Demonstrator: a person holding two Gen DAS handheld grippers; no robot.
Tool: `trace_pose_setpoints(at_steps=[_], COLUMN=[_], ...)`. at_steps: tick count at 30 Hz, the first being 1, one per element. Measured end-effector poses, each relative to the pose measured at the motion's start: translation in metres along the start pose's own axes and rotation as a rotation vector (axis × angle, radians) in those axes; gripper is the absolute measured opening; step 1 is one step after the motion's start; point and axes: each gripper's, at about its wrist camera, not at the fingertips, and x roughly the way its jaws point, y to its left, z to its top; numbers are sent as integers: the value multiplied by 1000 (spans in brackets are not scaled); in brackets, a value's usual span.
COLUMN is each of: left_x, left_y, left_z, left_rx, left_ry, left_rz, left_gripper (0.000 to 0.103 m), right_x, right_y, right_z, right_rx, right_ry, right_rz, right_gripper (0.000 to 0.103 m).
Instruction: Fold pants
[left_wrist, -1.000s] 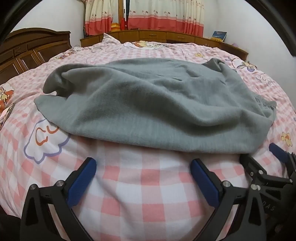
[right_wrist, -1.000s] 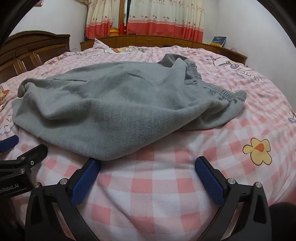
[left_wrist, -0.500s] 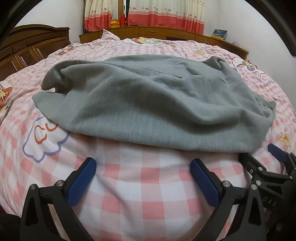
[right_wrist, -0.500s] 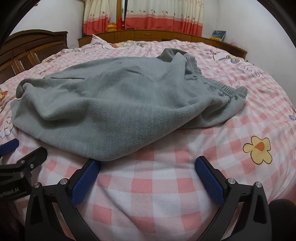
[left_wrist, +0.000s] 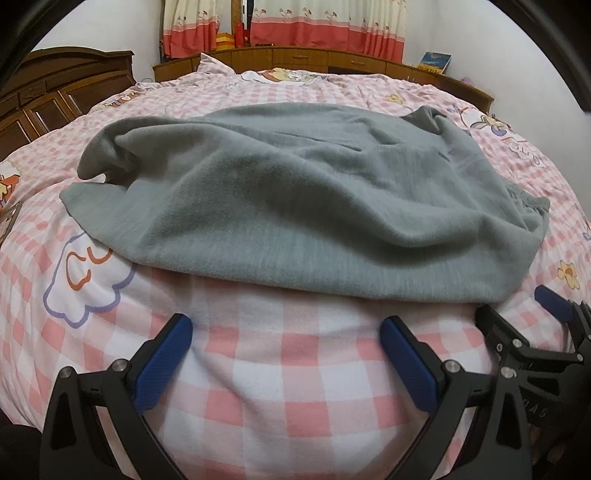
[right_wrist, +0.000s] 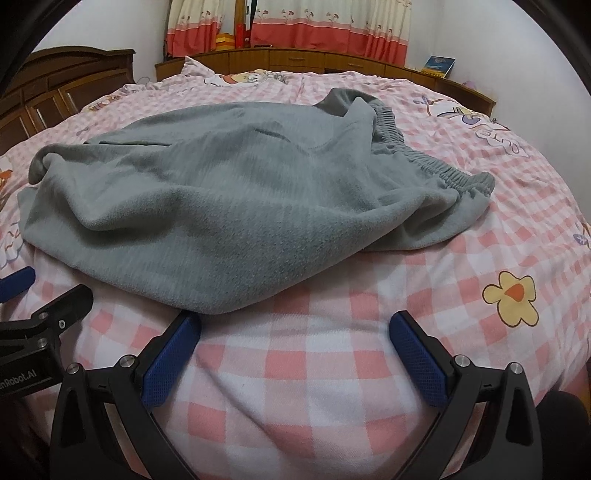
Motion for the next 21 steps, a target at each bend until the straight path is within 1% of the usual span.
trace_pose_setpoints(at_steps=[3,11,17,21], left_x=[0,-1,-3,-4], left_y=[0,0,-1,-3], left_z=[0,-7,-10,-12], left_rx=[9,8,8,0], left_ry=[-1,-35,-59,-67], left_rz=[-4,-3,5,16], left_gripper=[103,103,103,103], right_x=[-1,-4,-5,-6], right_y=[0,3,3,4], right_z=[-1,-5,-6,-5], right_rx=[-10,-11,-10,-8], right_ry=[6,-5,-17,-5], right_rz=[4,1,-7,-10], right_gripper=[103,103,103,103])
